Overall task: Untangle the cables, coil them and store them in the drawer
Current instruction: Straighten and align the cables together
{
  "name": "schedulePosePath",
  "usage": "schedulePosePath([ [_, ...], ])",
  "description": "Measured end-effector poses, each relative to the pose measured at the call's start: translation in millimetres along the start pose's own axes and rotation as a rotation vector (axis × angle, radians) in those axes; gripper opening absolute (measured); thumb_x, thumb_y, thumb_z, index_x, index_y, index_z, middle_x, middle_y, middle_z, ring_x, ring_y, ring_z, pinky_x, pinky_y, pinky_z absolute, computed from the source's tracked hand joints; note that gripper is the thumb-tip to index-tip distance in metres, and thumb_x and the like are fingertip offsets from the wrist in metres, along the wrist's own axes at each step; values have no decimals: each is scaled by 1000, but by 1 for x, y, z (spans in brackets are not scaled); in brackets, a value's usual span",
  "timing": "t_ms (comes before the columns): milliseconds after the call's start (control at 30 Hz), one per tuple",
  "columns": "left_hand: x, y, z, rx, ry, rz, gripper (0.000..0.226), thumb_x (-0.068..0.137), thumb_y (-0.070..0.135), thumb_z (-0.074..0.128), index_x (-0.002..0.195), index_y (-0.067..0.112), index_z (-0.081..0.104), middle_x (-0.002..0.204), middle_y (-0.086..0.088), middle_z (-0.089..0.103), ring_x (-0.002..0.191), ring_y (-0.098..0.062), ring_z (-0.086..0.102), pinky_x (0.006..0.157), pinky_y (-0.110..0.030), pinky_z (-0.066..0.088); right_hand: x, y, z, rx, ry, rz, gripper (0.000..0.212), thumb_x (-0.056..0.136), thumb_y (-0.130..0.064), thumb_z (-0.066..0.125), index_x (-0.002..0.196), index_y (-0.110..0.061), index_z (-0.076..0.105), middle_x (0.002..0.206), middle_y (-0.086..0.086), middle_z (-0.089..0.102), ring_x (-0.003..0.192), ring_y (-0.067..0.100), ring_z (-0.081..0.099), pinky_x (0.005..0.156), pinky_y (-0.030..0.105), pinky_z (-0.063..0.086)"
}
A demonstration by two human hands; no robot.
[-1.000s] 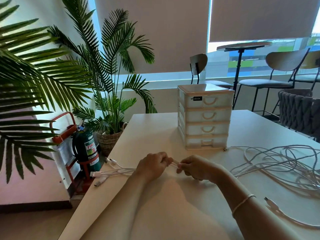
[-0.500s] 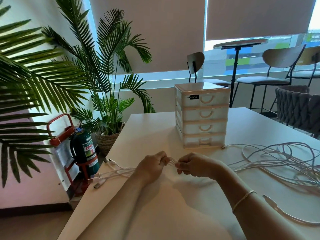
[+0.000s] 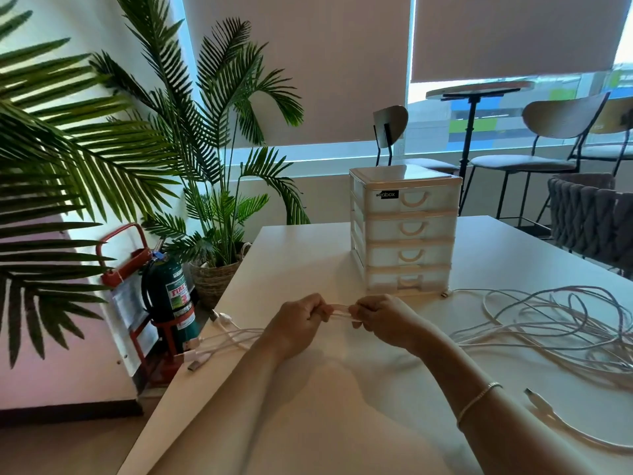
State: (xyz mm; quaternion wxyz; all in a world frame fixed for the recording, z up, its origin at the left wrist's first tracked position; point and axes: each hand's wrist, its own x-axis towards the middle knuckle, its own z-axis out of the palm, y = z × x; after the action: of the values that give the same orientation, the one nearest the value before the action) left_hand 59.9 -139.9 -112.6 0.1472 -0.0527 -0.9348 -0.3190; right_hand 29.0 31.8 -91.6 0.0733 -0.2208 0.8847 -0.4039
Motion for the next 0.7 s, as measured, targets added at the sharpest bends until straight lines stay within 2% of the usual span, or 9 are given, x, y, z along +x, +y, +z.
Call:
schedulePosePath([
  [67, 1, -2, -4, 15, -54, 3, 20, 96, 31, 47, 79, 25, 56, 57, 8, 43, 52, -5, 39, 53, -19, 31, 3, 0, 4, -97, 101, -22, 30, 96, -26, 44, 80, -15, 66, 63, -10, 51, 60, 10, 45, 55, 21, 34],
  [133, 0, -5, -10, 63, -125, -9, 22, 96, 35, 44, 93, 20, 60, 61, 10, 45, 56, -7, 41, 59, -26, 34, 5, 2, 8, -166, 159, -26, 29, 96, -30, 43, 91, -15, 67, 81, -4, 66, 79, 18, 55, 68, 26, 41],
  [200, -1, -8, -18, 113, -175, -34, 23, 97, 37, 42, 98, 21, 59, 65, 11, 46, 63, -12, 45, 65, -27, 37, 7, 7, 8, -182, 186, 8, 30, 96, -32, 42, 94, -16, 67, 96, 2, 69, 93, 23, 59, 80, 31, 46],
  [267, -2, -12, -28, 157, -214, -64, 21, 97, 37, 41, 98, 24, 58, 68, 12, 47, 71, -15, 47, 71, -28, 38, 9, 12, 8, -179, 193, 35, 30, 96, -33, 41, 95, -16, 66, 99, 3, 70, 97, 24, 60, 86, 35, 48],
  [400, -3, -19, -46, 232, -279, -89, 14, 98, 35, 38, 93, 29, 49, 75, 8, 54, 77, -16, 51, 73, -29, 39, 10, 13, 8, -166, 208, 40, 30, 95, -34, 42, 93, -17, 67, 98, 0, 69, 96, 23, 61, 86, 35, 49],
  [500, 0, -30, -62, 311, -247, -167, 12, 99, 32, 36, 94, 29, 47, 82, 7, 58, 79, -15, 52, 74, -30, 41, 10, 14, 6, -190, 238, 59, 32, 96, -35, 40, 91, -17, 67, 100, 1, 68, 96, 24, 60, 85, 34, 48],
  [567, 0, -38, -72, 371, -203, -202, 13, 99, 27, 36, 95, 30, 48, 83, 9, 59, 84, -17, 55, 81, -34, 44, 10, 13, 7, -208, 230, 40, 32, 96, -34, 40, 93, -17, 66, 101, 1, 68, 97, 24, 60, 85, 34, 48],
  [700, 0, -48, -79, 566, -91, -217, 29, 96, 7, 32, 98, 32, 48, 85, 12, 58, 88, -14, 53, 88, -33, 31, 9, 7, 12, -260, 210, 17, 32, 96, -34, 39, 98, -16, 65, 103, 2, 68, 98, 25, 59, 83, 33, 48],
])
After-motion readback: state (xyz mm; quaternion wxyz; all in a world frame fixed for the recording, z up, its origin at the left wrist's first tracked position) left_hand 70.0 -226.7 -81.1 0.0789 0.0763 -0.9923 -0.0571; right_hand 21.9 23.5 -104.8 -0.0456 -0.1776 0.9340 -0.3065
